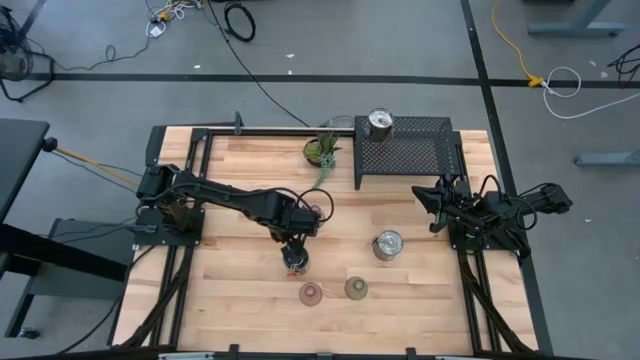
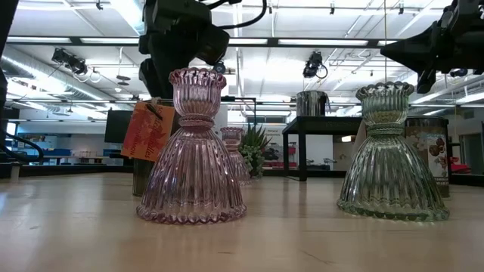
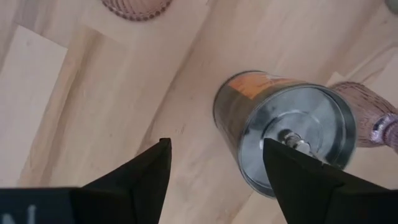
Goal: Pick & Place candle stick holders
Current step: Align the left silver scented candle with the silver scented candle on the shelf
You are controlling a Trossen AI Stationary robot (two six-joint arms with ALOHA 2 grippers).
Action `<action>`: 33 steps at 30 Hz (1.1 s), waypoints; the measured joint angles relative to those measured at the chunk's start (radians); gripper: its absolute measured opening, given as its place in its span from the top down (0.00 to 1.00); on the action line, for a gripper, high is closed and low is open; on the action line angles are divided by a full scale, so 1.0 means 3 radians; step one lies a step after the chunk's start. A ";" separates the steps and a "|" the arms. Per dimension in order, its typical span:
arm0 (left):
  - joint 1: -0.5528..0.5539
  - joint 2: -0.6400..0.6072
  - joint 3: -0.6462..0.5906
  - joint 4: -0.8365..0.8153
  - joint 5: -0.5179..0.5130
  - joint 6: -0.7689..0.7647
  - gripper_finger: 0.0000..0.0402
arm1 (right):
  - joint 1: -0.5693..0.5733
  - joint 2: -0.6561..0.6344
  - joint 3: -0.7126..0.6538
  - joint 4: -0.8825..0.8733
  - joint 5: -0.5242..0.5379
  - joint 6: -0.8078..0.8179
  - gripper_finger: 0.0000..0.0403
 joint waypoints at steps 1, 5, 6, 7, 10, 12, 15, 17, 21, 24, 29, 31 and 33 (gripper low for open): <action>-0.0006 0.0000 0.0000 0.0001 0.0005 -0.0004 0.37 | -0.0001 0.0000 0.0000 0.0000 0.0000 0.0000 0.96; -0.0037 0.0072 0.0000 0.0034 0.0016 -0.0017 0.37 | -0.0001 0.0000 0.0000 -0.0001 0.0000 -0.0001 0.96; -0.0038 0.0112 0.0000 0.0042 0.0018 -0.0017 0.37 | 0.0000 0.0000 0.0000 0.0000 0.0001 0.0000 0.96; -0.0043 0.0142 0.0001 0.0085 0.0049 -0.0015 0.38 | -0.0001 0.0000 0.0000 0.0001 -0.0001 0.0000 0.96; -0.0044 0.0210 0.0015 0.0069 0.0158 0.0009 0.40 | -0.0001 0.0000 0.0000 -0.0006 0.0000 0.0000 0.96; -0.0043 0.0217 0.0017 0.0063 0.0168 0.0010 0.44 | 0.0000 0.0000 0.0000 -0.0012 -0.0004 0.0000 0.96; -0.0044 0.0220 0.0018 0.0077 0.0181 0.0010 0.55 | 0.0000 0.0000 0.0000 -0.0010 0.0013 -0.0001 0.96; -0.0046 0.0223 0.0017 0.0086 0.0218 0.0011 0.67 | -0.0001 0.0000 0.0000 -0.0001 0.0011 -0.0001 0.96; -0.0040 0.0224 0.0014 0.0042 0.0257 0.0113 0.94 | 0.0000 0.0000 0.0000 -0.0001 0.0008 -0.0001 0.96; -0.0025 0.0224 0.0014 0.0044 0.0265 0.0110 0.97 | 0.0000 0.0000 0.0000 -0.0001 -0.0001 -0.0001 0.96; 0.0011 0.0218 0.0013 0.0040 0.0300 0.0113 0.99 | -0.0001 0.0000 0.0000 -0.0001 -0.0003 -0.0001 0.96; 0.0025 0.0208 0.0023 0.0023 0.0294 0.0167 0.99 | -0.0001 0.0000 0.0000 -0.0001 -0.0001 0.0000 0.96; 0.0045 0.0232 0.0110 -0.0121 0.0278 0.0223 0.99 | 0.0000 0.0000 0.0000 -0.0001 -0.0002 -0.0001 0.96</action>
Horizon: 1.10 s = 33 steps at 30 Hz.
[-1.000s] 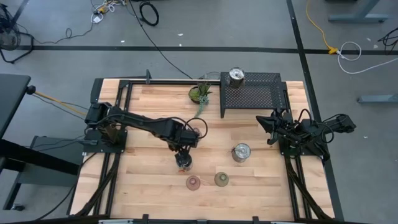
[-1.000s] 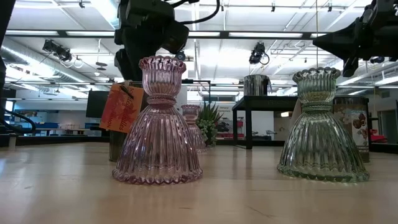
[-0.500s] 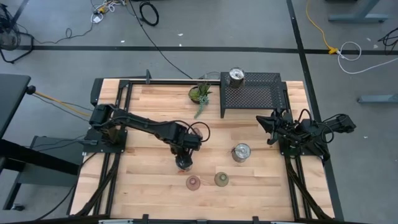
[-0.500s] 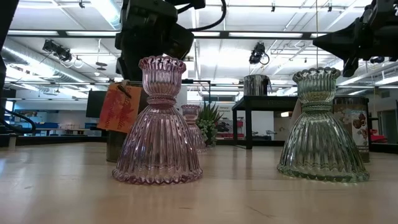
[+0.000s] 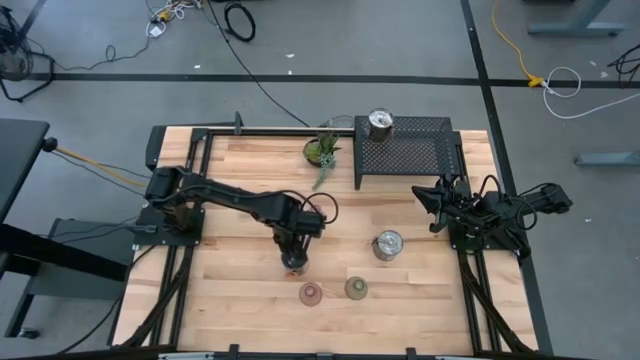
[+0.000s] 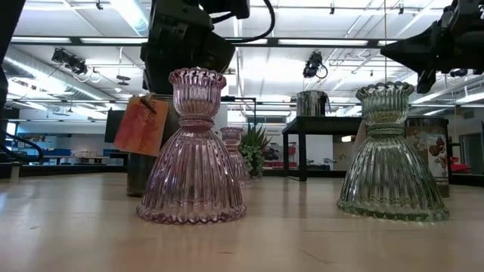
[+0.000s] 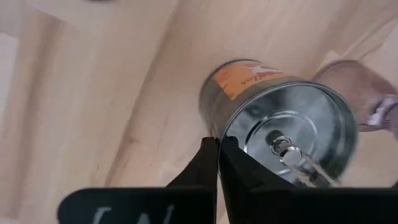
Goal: Pick & Place candle stick holders
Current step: Align the left silver scented candle with the silver scented candle on the shelf
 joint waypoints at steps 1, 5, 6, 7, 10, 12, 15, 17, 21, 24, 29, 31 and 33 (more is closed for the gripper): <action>0.0008 0.0011 0.0064 -0.0100 -0.0034 0.0042 0.99 | -0.0001 0.0000 0.0000 0.0000 0.0000 0.0001 0.96; 0.0047 -0.0004 0.0328 -0.0462 -0.0168 0.0197 1.00 | 0.0000 0.0000 -0.0001 0.0000 0.0000 0.0000 0.96; 0.0061 -0.0004 0.0404 -0.0556 -0.0216 0.0238 1.00 | -0.0001 0.0000 0.0000 0.0000 0.0000 0.0000 0.96; 0.0072 -0.0003 0.0482 -0.0662 -0.0276 0.0299 1.00 | -0.0001 0.0000 0.0000 0.0000 0.0000 0.0000 0.96; 0.0124 -0.0004 0.0732 -0.0862 -0.0375 0.0494 1.00 | 0.0000 0.0000 0.0000 0.0000 0.0000 0.0000 0.96; 0.0168 -0.0004 0.0970 -0.0914 -0.0422 0.0616 1.00 | 0.0000 0.0000 -0.0001 0.0001 0.0000 0.0001 0.96; 0.0230 -0.0014 0.1328 -0.1063 -0.0545 0.0806 1.00 | 0.0000 0.0000 -0.0001 0.0001 0.0000 0.0000 0.96; 0.0275 -0.0014 0.1559 -0.1165 -0.0570 0.0918 1.00 | 0.0000 0.0000 0.0000 0.0001 0.0000 0.0000 0.96; 0.0363 -0.0018 0.1947 -0.1241 -0.0563 0.1054 1.00 | -0.0001 0.0000 0.0000 0.0051 0.0001 0.0001 0.96; 0.0444 -0.0018 0.2148 -0.1379 -0.0496 0.1083 1.00 | 0.0000 0.0001 0.0000 0.0050 0.0001 0.0001 0.96; 0.0542 -0.0022 0.2240 -0.1402 -0.0339 0.1095 1.00 | -0.0001 0.0001 0.0000 0.0052 -0.0006 0.0002 0.96; 0.0563 -0.0022 0.2240 -0.1401 -0.0303 0.1091 1.00 | 0.0000 0.0001 0.0000 0.0063 -0.0073 0.0018 0.96; 0.0564 -0.0022 0.2240 -0.1390 -0.0303 0.1083 1.00 | 0.0000 0.0001 0.0000 0.0098 -0.0095 0.0109 0.96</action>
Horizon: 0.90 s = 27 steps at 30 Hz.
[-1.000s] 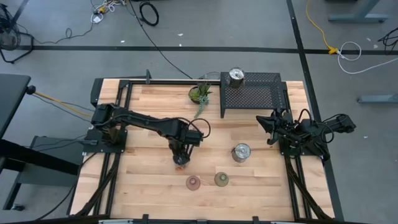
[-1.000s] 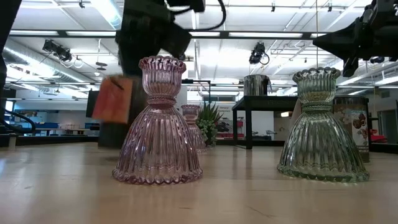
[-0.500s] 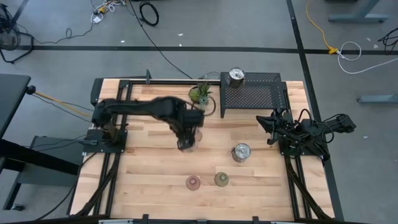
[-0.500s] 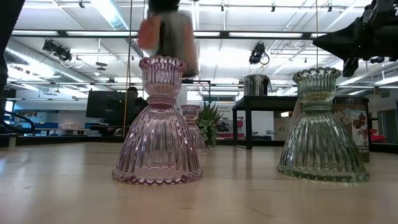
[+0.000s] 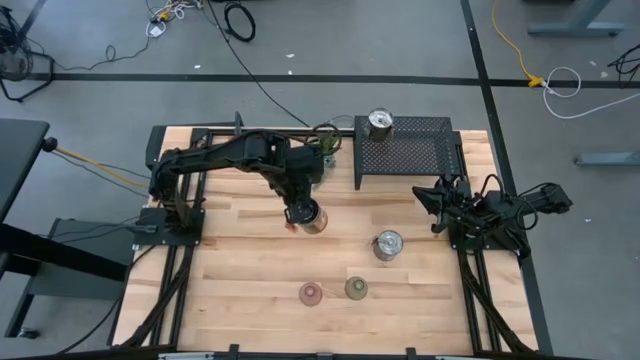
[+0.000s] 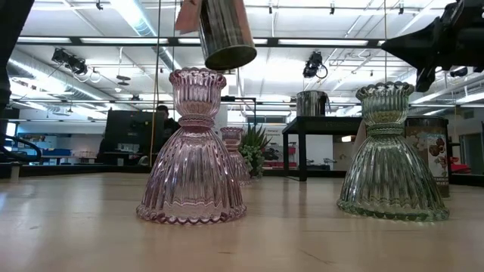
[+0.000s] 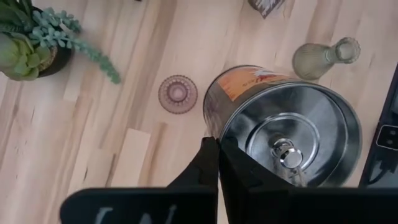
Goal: Pick & Place candle stick holders
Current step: Align the left silver scented candle with the silver scented candle on the shelf
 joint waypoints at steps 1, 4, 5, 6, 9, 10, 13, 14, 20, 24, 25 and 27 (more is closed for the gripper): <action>0.0000 0.0000 0.0000 0.0000 0.0001 0.0001 1.00 | 0.0000 -0.0001 0.0000 0.0005 -0.0019 0.0082 0.96; 0.0011 0.0000 0.0000 0.0056 0.0013 -0.0003 1.00 | -0.0001 0.0000 0.0000 -0.0091 -0.0138 0.0146 0.96; 0.0013 0.0000 0.0000 0.0070 0.0024 -0.0010 1.00 | 0.0000 0.0001 -0.0001 -0.0152 -0.0139 0.0180 0.96; 0.0014 0.0000 0.0000 0.0068 0.0028 -0.0010 1.00 | 0.0000 0.0001 -0.0001 -0.0219 -0.0123 0.0240 0.96; 0.0014 0.0000 0.0000 0.0055 0.0049 -0.0010 1.00 | -0.0001 0.0003 -0.0001 -0.0303 -0.0191 0.0639 0.96; 0.0014 0.0000 0.0000 0.0062 0.0065 -0.0011 1.00 | -0.0001 0.0001 0.0000 -0.0303 -0.0253 0.0749 0.96; 0.0014 0.0000 0.0000 0.0076 0.0071 -0.0011 1.00 | 0.0000 0.0003 -0.0001 -0.0217 -0.0293 0.0798 0.96; 0.0017 0.0000 0.0000 0.0087 0.0076 -0.0011 1.00 | 0.0000 0.0002 0.0000 -0.0154 -0.0276 0.0804 0.96; 0.0020 0.0000 0.0001 0.0099 0.0074 -0.0071 1.00 | 0.0000 0.0001 0.0000 0.0276 -0.0370 0.0805 0.96; 0.0020 0.0000 0.0001 0.0097 0.0075 -0.0071 1.00 | 0.0000 0.0000 -0.0001 0.0383 -0.0535 0.0793 0.96; 0.0020 0.0000 0.0001 0.0098 0.0075 -0.0070 1.00 | 0.0000 0.0000 0.0000 0.0382 -0.0534 0.0818 0.96; 0.0020 0.0000 0.0001 0.0098 0.0073 -0.0070 1.00 | 0.0000 0.0001 0.0000 0.0450 -0.0492 0.0975 0.96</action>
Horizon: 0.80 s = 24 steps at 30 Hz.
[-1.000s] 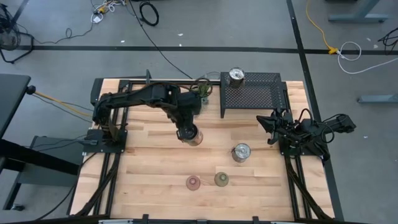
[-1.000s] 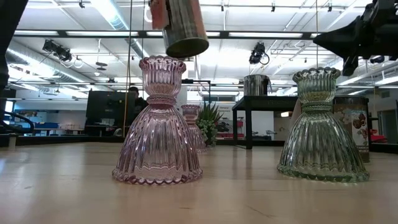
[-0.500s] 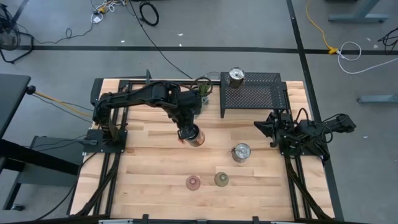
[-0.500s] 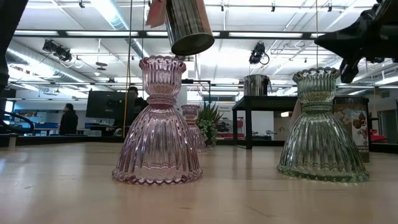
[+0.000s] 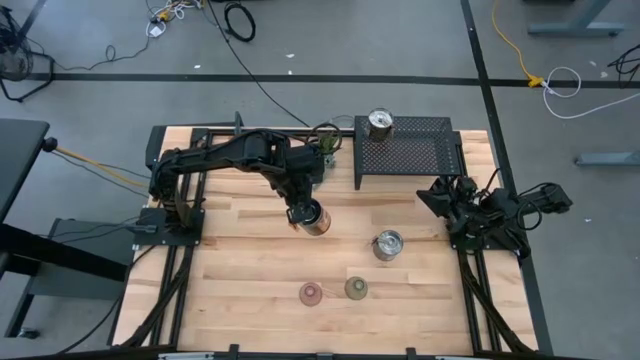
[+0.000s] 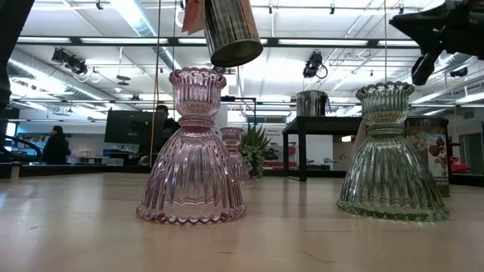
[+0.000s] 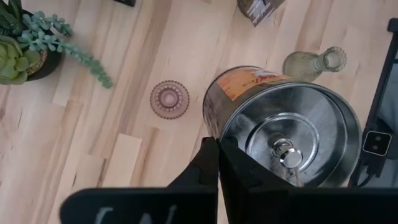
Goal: Pick & Place candle stick holders
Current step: Align the left silver scented candle with the silver scented candle on the shelf
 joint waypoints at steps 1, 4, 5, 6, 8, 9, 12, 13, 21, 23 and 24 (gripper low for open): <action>0.0000 0.0000 0.0000 0.0000 -0.0001 0.0001 1.00 | 0.0000 0.0000 0.0000 0.0049 -0.0005 0.0075 0.96; 0.0000 0.0000 0.0000 0.0000 0.0013 0.0001 1.00 | -0.0001 -0.0003 0.0000 0.0092 -0.0066 0.0179 0.96; 0.0000 0.0000 0.0000 0.0000 0.0030 0.0001 1.00 | -0.0001 -0.0002 0.0000 0.0081 -0.0106 0.0202 0.96; 0.0000 0.0001 0.0000 0.0000 0.0042 0.0002 1.00 | -0.0001 0.0000 0.0000 0.0079 -0.0155 0.0240 0.96; 0.0000 0.0000 0.0000 0.0000 0.0044 0.0002 1.00 | -0.0001 0.0000 0.0000 0.0086 -0.0256 0.0257 0.96; 0.0000 0.0001 0.0000 0.0000 0.0044 0.0004 1.00 | 0.0000 0.0000 0.0000 0.0110 -0.0259 0.0253 0.96; 0.0000 0.0000 0.0000 0.0000 0.0042 0.0003 1.00 | 0.0000 -0.0003 0.0000 0.0066 -0.0177 0.0161 0.96; 0.0000 0.0000 0.0000 0.0001 0.0043 0.0004 1.00 | -0.0001 -0.0001 0.0000 0.0012 -0.0177 0.0116 0.96; 0.0000 0.0000 0.0000 0.0001 0.0044 0.0006 1.00 | -0.0001 -0.0001 0.0000 -0.0211 -0.0277 0.0014 0.96; 0.0000 0.0000 0.0000 0.0001 0.0044 0.0005 1.00 | -0.0001 0.0001 0.0000 -0.0409 -0.0293 0.0020 0.96; 0.0000 0.0000 0.0000 0.0001 0.0046 0.0003 1.00 | -0.0001 0.0014 0.0000 -0.0506 -0.0344 0.0046 0.96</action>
